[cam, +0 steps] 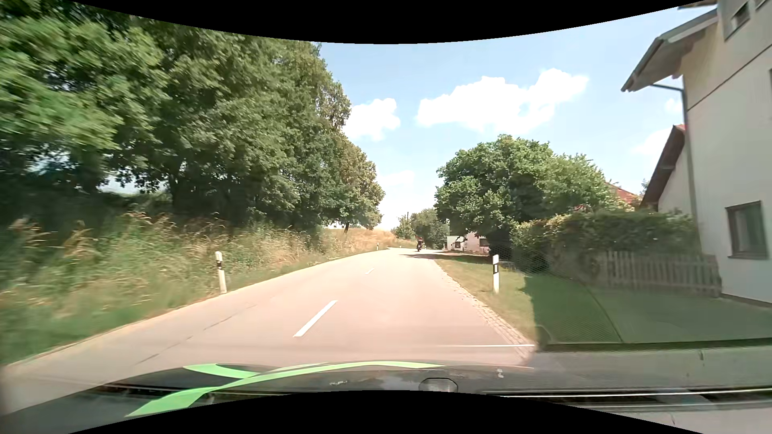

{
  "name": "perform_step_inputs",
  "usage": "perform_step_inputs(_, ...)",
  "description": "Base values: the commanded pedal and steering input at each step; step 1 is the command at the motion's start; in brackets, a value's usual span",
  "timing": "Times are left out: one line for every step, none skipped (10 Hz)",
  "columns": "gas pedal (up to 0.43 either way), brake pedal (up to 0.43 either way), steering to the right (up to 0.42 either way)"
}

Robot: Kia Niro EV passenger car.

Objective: Follow the waypoints while adhering to traffic rules and regulations

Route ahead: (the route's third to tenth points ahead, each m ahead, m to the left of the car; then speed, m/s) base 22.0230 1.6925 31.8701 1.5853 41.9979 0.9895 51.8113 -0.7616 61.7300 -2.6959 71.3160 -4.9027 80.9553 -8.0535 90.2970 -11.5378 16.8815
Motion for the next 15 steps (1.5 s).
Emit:
perform_step_inputs(0.177, 0.0, -0.004)
perform_step_inputs(0.189, 0.0, -0.003)
perform_step_inputs(0.197, 0.0, -0.003)
perform_step_inputs(0.209, 0.0, -0.003)
perform_step_inputs(0.209, 0.0, -0.002)
perform_step_inputs(0.209, 0.0, -0.001)
perform_step_inputs(0.169, 0.0, 0.002)
perform_step_inputs(0.157, 0.0, 0.006)
perform_step_inputs(0.157, 0.0, 0.009)
perform_step_inputs(0.138, 0.0, 0.011)
perform_step_inputs(0.118, 0.0, 0.014)
perform_step_inputs(0.098, 0.0, 0.015)
perform_step_inputs(0.098, 0.0, 0.015)
perform_step_inputs(0.098, 0.0, 0.015)
perform_step_inputs(0.098, 0.0, 0.016)
